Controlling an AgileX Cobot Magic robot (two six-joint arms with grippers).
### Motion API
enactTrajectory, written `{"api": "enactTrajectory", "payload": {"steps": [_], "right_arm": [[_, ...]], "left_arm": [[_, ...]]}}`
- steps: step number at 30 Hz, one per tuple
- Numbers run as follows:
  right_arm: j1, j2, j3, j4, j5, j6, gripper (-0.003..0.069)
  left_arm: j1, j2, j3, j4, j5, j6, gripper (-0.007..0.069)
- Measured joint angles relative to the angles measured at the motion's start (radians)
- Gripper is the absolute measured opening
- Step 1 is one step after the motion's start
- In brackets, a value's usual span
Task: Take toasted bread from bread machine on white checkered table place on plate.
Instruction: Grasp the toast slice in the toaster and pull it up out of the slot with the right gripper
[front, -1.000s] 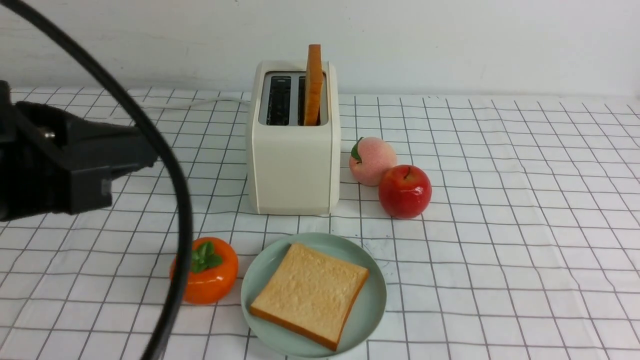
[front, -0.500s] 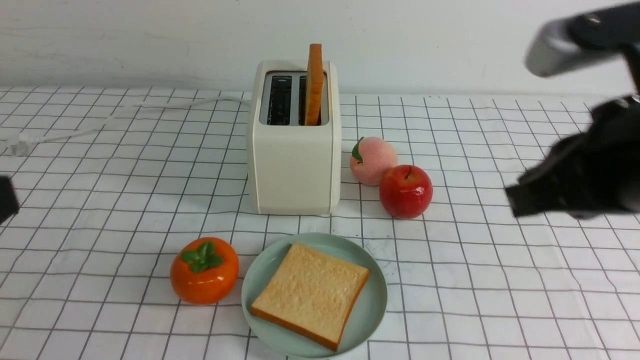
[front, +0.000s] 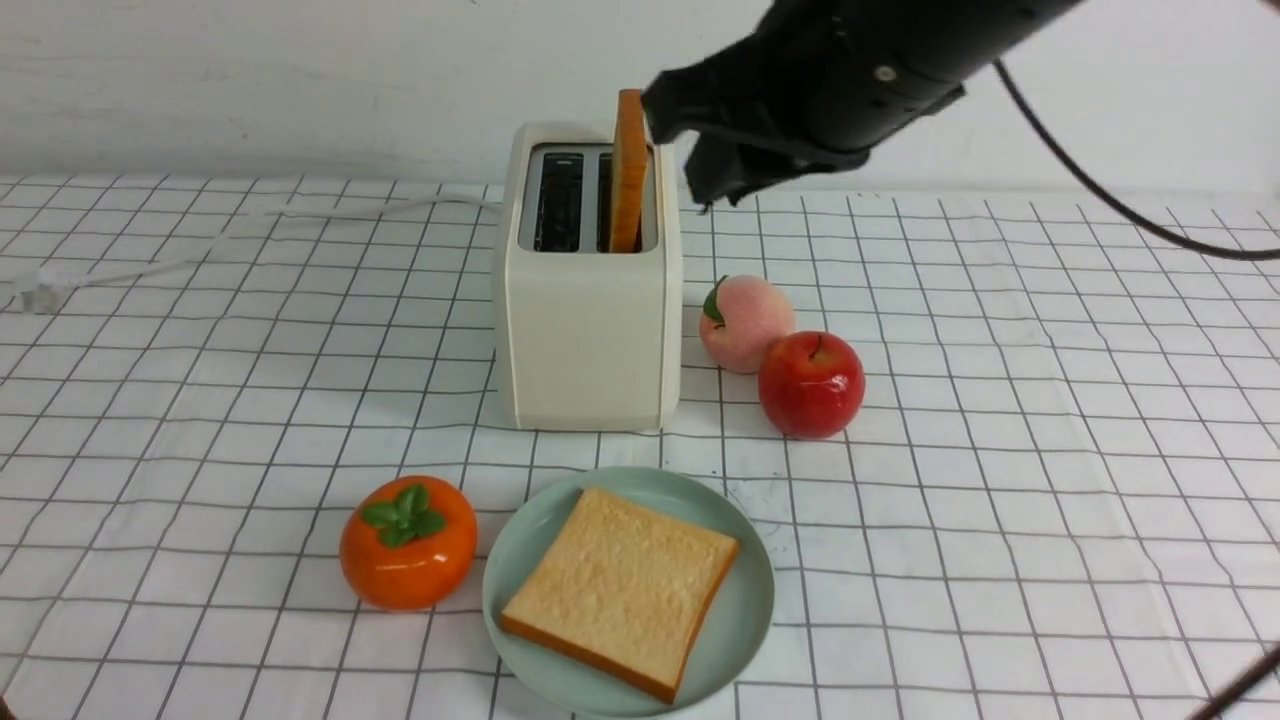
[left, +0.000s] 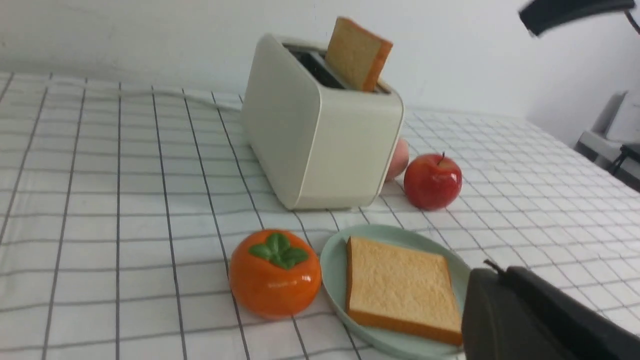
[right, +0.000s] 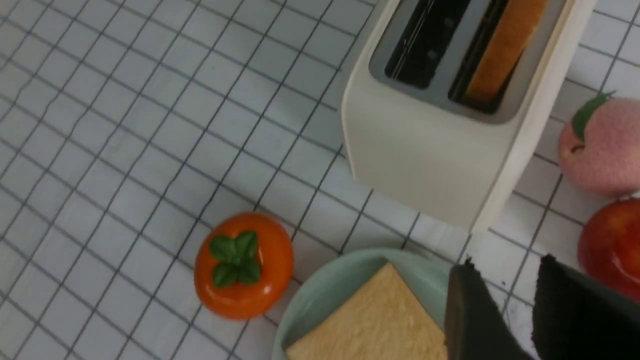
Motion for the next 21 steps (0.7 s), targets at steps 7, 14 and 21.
{"api": "enactTrajectory", "payload": {"steps": [7, 14, 21], "right_arm": [[-0.002, 0.200, -0.180, -0.048, -0.188, 0.040, 0.0451], [-0.012, 0.323, -0.221, -0.187, -0.309, 0.105, 0.0470], [-0.032, 0.358, -0.222, -0.253, -0.383, 0.198, 0.0426]], "left_arm": [[0.000, 0.000, 0.018, 0.006, 0.030, 0.000, -0.0013], [0.000, 0.000, 0.048, 0.008, 0.023, 0.000, -0.0013], [0.000, 0.000, 0.053, 0.009, 0.008, 0.000, -0.0013]]}}
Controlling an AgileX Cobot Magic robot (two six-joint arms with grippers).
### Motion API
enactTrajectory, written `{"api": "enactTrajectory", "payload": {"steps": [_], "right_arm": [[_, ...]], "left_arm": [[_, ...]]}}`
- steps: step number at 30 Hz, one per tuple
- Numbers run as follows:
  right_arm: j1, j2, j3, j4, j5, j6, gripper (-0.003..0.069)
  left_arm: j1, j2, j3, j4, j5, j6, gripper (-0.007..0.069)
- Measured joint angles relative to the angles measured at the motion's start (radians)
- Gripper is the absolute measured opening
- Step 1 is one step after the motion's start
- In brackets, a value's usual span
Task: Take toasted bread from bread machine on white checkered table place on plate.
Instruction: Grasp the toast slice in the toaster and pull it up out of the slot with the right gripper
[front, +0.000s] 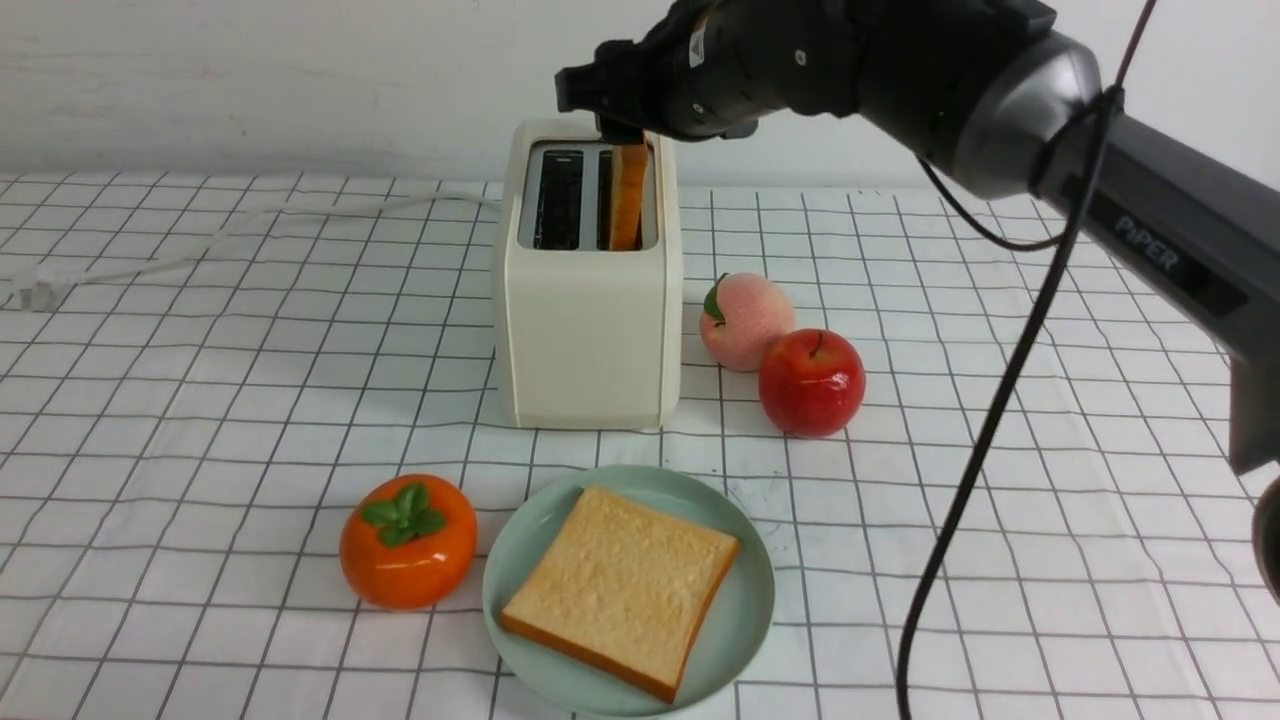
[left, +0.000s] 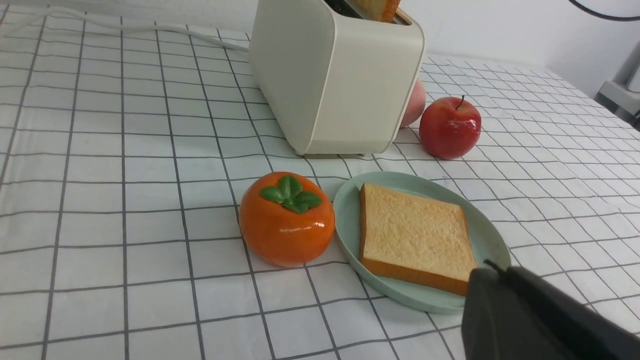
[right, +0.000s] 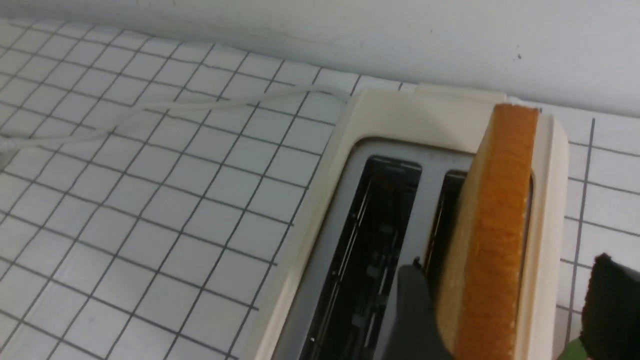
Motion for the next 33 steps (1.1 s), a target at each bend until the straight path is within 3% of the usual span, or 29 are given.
{"api": "enactTrajectory", "payload": {"steps": [3, 13, 19, 24, 30, 33], "right_arm": [[0.000, 0.013, -0.001, 0.000, -0.046, 0.003, 0.0405], [-0.009, 0.063, -0.004, -0.003, -0.103, 0.007, 0.0233], [-0.009, 0.064, -0.004, 0.000, -0.103, 0.007, 0.0140], [-0.009, 0.064, -0.004, 0.003, -0.102, 0.006, 0.0039], [-0.009, 0.064, -0.004, -0.006, -0.103, 0.006, 0.0072], [-0.009, 0.061, -0.004, -0.006, -0.104, 0.006, 0.0197]], "left_arm": [[0.000, 0.000, 0.000, -0.001, 0.000, 0.000, -0.0013], [0.000, 0.000, 0.001, -0.017, -0.010, 0.000, -0.0013], [0.000, 0.000, 0.001, -0.089, -0.183, 0.024, -0.0013], [0.000, 0.000, 0.001, -0.095, -0.310, 0.134, -0.0013], [0.000, 0.000, 0.001, -0.101, -0.319, 0.196, -0.0013], [0.000, 0.000, 0.001, -0.101, -0.320, 0.204, -0.0013]]}}
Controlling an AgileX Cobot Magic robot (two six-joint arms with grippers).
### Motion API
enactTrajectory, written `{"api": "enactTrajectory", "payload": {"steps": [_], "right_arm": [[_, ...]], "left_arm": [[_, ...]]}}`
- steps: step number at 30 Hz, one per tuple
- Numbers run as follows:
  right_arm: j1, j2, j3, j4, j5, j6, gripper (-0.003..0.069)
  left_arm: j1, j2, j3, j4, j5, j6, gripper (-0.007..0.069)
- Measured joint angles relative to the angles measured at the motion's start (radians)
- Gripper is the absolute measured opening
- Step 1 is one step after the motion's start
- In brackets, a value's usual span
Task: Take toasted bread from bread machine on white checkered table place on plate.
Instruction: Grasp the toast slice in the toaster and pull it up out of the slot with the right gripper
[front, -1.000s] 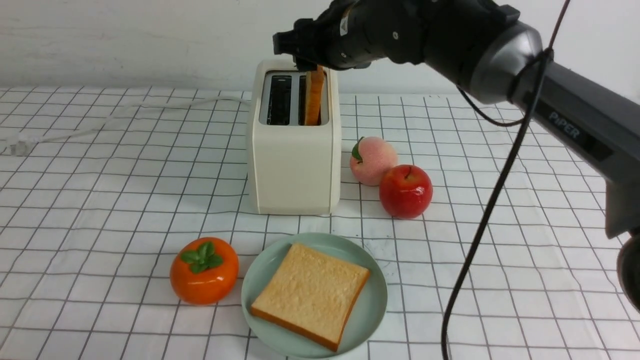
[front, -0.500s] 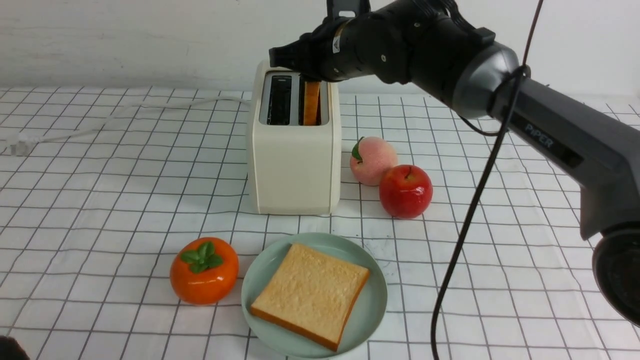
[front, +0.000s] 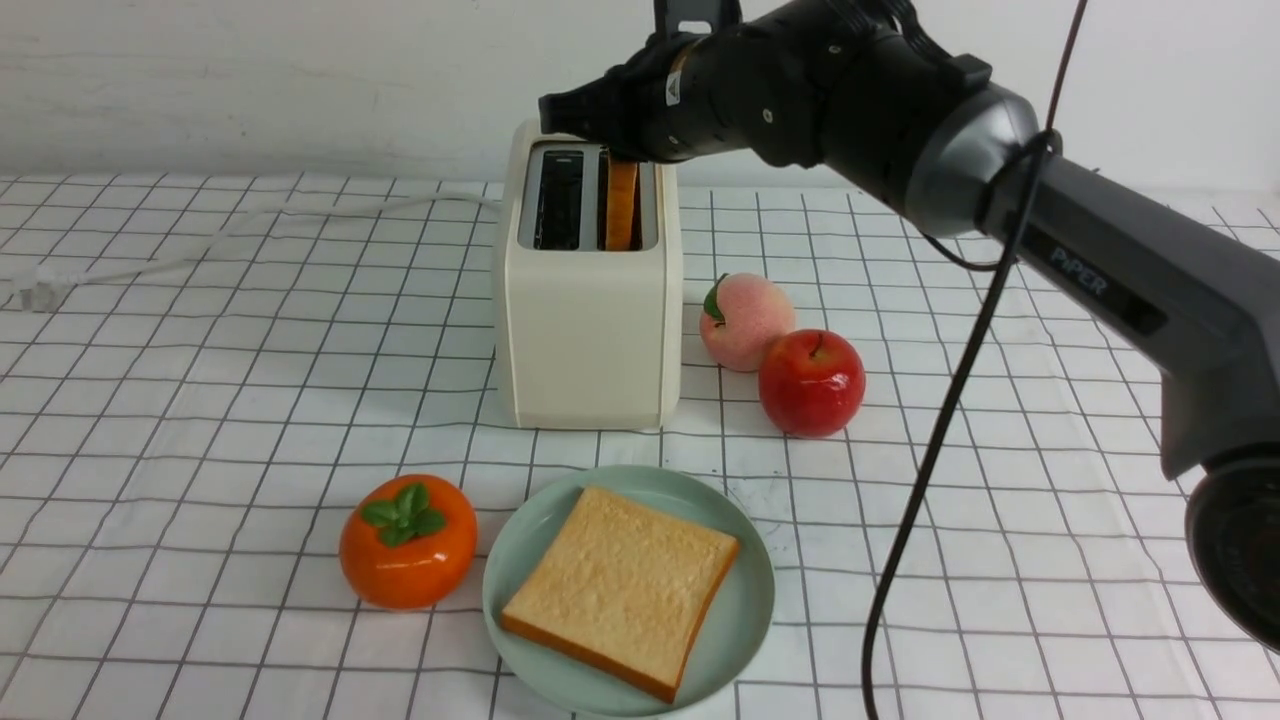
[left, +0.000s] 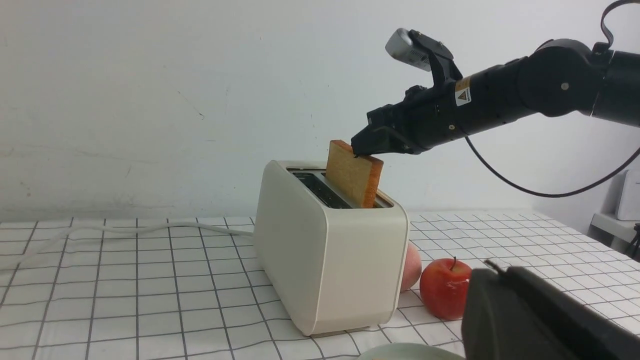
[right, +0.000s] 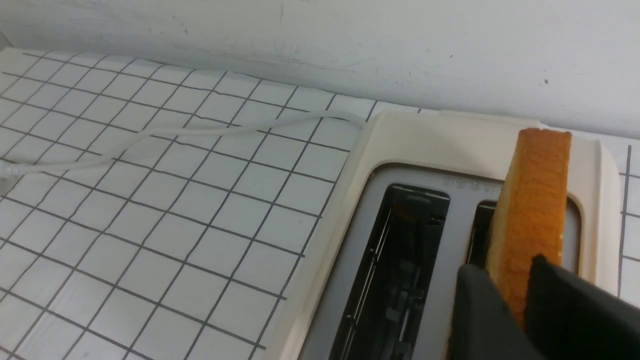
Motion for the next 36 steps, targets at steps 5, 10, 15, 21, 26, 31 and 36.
{"api": "enactTrajectory", "payload": {"steps": [5, 10, 15, 21, 26, 31, 36], "right_arm": [[0.000, -0.008, 0.000, 0.000, 0.001, 0.000, 0.0384], [0.000, 0.012, 0.000, -0.003, 0.000, 0.000, 0.0486], [0.000, 0.038, 0.000, -0.003, 0.001, 0.000, 0.0424], [0.000, 0.039, 0.000, -0.003, -0.002, 0.000, 0.0232], [0.000, 0.039, 0.000, -0.006, 0.000, 0.000, 0.0113], [0.000, 0.036, 0.000, -0.008, 0.000, 0.000, 0.0113], [0.000, -0.018, 0.000, -0.027, 0.003, -0.001, 0.0113]], "left_arm": [[0.000, 0.000, 0.000, 0.000, 0.000, 0.001, -0.0013], [0.000, 0.000, 0.000, -0.001, 0.000, 0.003, -0.0013], [0.000, 0.000, 0.000, -0.001, 0.009, 0.003, -0.0013], [0.000, 0.000, 0.000, -0.001, 0.033, 0.003, -0.0013], [0.000, 0.000, 0.000, -0.001, 0.039, 0.003, -0.0013], [0.000, 0.000, 0.000, -0.001, 0.040, 0.003, -0.0010], [0.000, 0.000, 0.000, -0.001, 0.044, 0.003, -0.0009]]}}
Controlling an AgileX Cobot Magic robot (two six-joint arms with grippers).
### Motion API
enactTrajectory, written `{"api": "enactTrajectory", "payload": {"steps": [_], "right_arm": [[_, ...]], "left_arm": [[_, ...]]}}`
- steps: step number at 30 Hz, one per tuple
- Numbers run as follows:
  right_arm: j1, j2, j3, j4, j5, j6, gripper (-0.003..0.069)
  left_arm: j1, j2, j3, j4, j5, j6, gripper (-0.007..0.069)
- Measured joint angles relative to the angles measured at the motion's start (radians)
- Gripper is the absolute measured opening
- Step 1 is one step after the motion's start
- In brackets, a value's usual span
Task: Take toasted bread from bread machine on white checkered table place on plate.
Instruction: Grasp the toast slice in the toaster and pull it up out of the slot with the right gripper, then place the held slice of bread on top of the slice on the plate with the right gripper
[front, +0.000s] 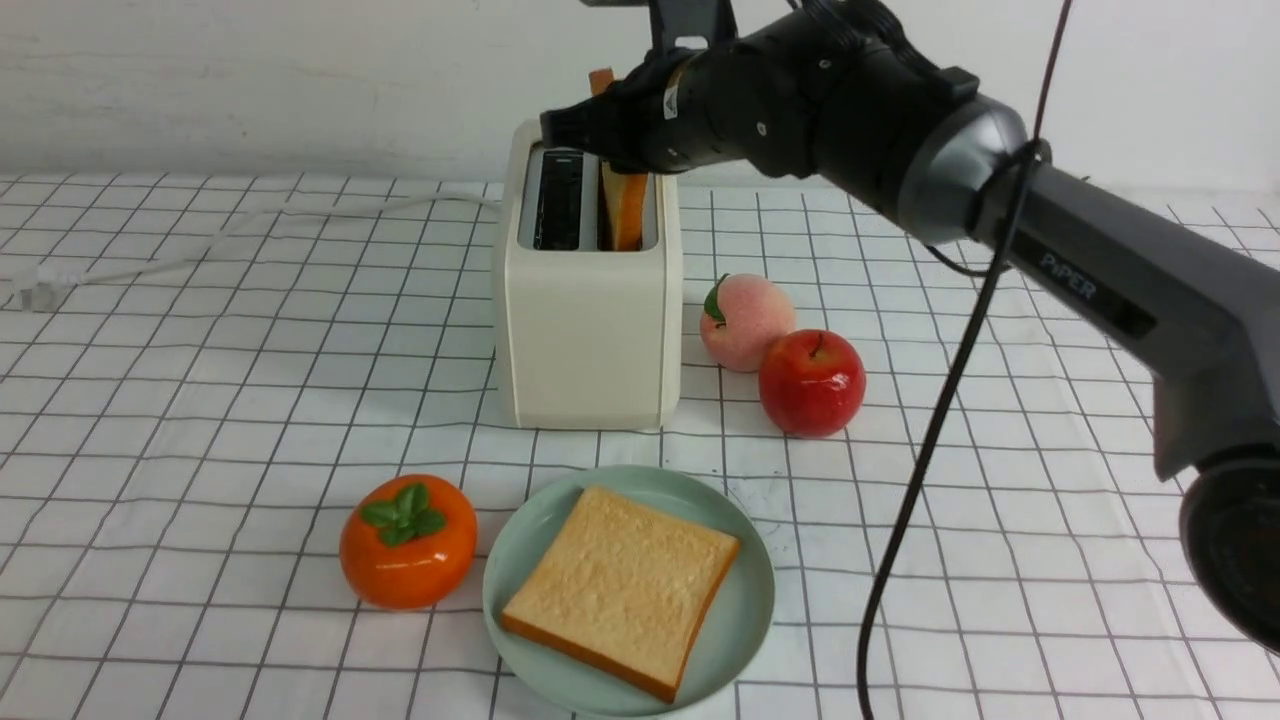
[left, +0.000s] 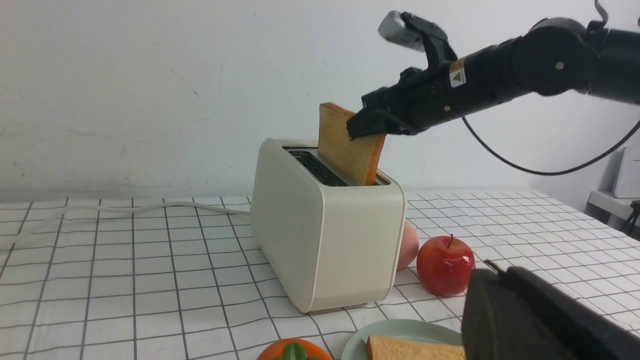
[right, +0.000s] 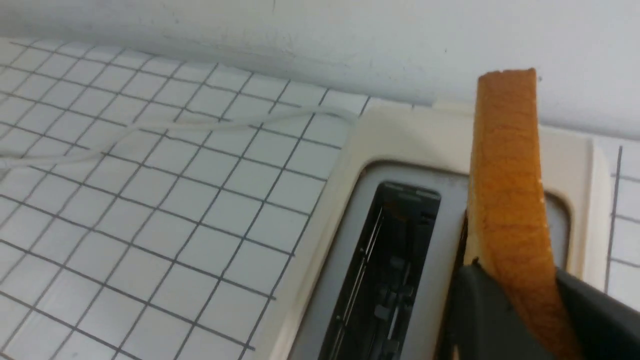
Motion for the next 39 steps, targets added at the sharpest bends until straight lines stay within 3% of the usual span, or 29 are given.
{"api": "enactTrajectory", "payload": {"steps": [8, 15, 17, 19, 23, 28, 32, 33, 36, 39], "right_arm": [[0.002, -0.144, 0.000, -0.013, 0.033, -0.002, 0.0113], [0.047, -0.314, 0.000, 0.038, 0.320, -0.123, 0.0113], [0.067, -0.382, 0.007, 0.100, 0.480, -0.204, 0.0113], [0.070, -0.410, 0.026, 0.127, 0.535, -0.235, 0.0113], [0.070, -0.533, 0.189, 0.181, 0.627, -0.263, 0.0113], [0.070, -0.701, 0.507, 0.237, 0.577, -0.253, 0.0113], [0.062, -0.835, 0.931, 0.458, 0.299, -0.253, 0.0113], [0.062, -0.837, 0.931, 0.472, 0.299, -0.253, 0.0113], [0.061, -0.831, 1.141, 0.750, 0.070, -0.424, 0.0113], [0.061, -0.801, 1.208, 1.054, -0.036, -0.668, 0.0113]], "left_arm": [[0.000, 0.000, 0.000, 0.000, 0.001, 0.000, -0.0006], [0.000, 0.000, 0.000, 0.000, 0.002, 0.000, -0.0002], [0.000, 0.000, 0.000, 0.000, 0.002, 0.000, -0.0002], [0.000, 0.000, 0.000, 0.000, 0.002, 0.000, -0.0002], [0.000, 0.000, 0.000, 0.000, 0.002, 0.000, -0.0001], [0.000, 0.000, 0.000, 0.003, 0.003, 0.000, 0.0001], [0.000, 0.000, 0.000, 0.003, 0.010, 0.001, 0.0004], [0.000, 0.000, 0.000, 0.003, 0.010, 0.001, 0.0004], [0.000, 0.000, 0.000, 0.003, 0.040, 0.001, 0.0004], [0.000, 0.000, 0.000, 0.003, 0.059, 0.001, 0.0005]]}}
